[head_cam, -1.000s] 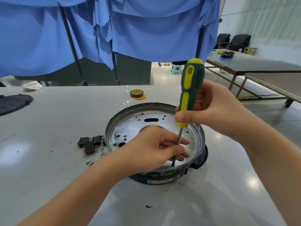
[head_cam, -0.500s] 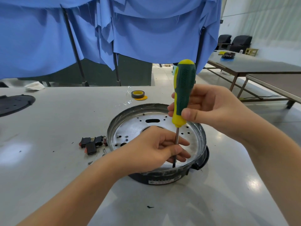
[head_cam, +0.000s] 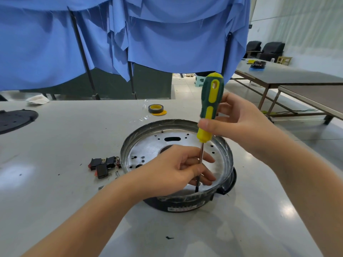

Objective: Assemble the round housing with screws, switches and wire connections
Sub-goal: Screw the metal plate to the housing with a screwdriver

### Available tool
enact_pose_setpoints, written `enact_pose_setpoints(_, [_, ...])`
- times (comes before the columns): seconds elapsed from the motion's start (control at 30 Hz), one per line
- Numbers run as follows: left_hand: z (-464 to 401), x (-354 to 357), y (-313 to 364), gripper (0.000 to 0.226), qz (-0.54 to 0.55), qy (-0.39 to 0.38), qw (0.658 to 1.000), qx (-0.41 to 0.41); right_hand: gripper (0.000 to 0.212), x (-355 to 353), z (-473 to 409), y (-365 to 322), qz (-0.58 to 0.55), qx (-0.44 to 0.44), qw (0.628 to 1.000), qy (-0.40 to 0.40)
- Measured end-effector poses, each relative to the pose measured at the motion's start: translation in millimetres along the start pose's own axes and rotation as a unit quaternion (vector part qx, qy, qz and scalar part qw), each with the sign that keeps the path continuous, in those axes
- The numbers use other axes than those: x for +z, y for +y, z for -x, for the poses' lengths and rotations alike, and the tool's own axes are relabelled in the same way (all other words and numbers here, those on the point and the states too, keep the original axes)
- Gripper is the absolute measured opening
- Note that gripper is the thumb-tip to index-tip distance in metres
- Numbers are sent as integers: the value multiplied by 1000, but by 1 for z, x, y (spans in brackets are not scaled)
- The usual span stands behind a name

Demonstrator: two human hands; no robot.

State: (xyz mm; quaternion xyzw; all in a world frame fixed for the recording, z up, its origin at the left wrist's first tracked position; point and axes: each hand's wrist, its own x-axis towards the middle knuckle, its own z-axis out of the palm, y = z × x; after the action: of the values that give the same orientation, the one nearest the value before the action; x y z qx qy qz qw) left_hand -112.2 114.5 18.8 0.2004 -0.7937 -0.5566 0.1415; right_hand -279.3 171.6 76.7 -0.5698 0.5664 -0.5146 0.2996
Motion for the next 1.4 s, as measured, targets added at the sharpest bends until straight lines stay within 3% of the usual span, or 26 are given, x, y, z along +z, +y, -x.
enact_pose_setpoints(0.13, [-3, -1, 0, 21, -83, 24, 996, 6, 47, -1, 2, -1, -63, -9, 998, -20])
enact_pose_setpoints(0.33, [2, -32, 6, 34, -287, 95, 953, 33, 42, -41, -6, -5, -90, -24, 984, 151])
enact_pose_setpoints(0.47, [3, -55, -9, 56, -422, 98, 898, -78, 49, -72, -10, 14, 98, 111, 981, 126])
enact_pose_setpoints(0.6, [2, -70, -23, 68, -500, 108, 847, -143, 33, -75, -22, 61, 278, 243, 928, 45])
enact_pose_setpoints(0.8, [7, -95, -37, 65, -463, 234, 842, -150, 23, -64, -28, 103, 321, 313, 893, 33])
enact_pose_setpoints(0.97, [5, -103, -41, 58, -370, 251, 870, -210, 25, -64, -29, 104, 329, 318, 889, 32])
enact_pose_setpoints(1.07, [4, -104, -40, 54, -356, 256, 872, -216, 30, -64, -29, 91, 393, 243, 886, 44])
enact_pose_setpoints(1.17, [7, -106, -36, 40, -331, 249, 881, -229, 24, -48, -22, 56, 381, 109, 918, 27])
enact_pose_setpoints(1.27, [10, -107, -32, 26, -316, 237, 883, -253, 28, -13, -2, 19, 340, 11, 936, -91])
enact_pose_setpoints(1.4, [16, -106, -25, 20, -271, 205, 897, -284, 56, 34, 28, 0, 374, -35, 895, -240])
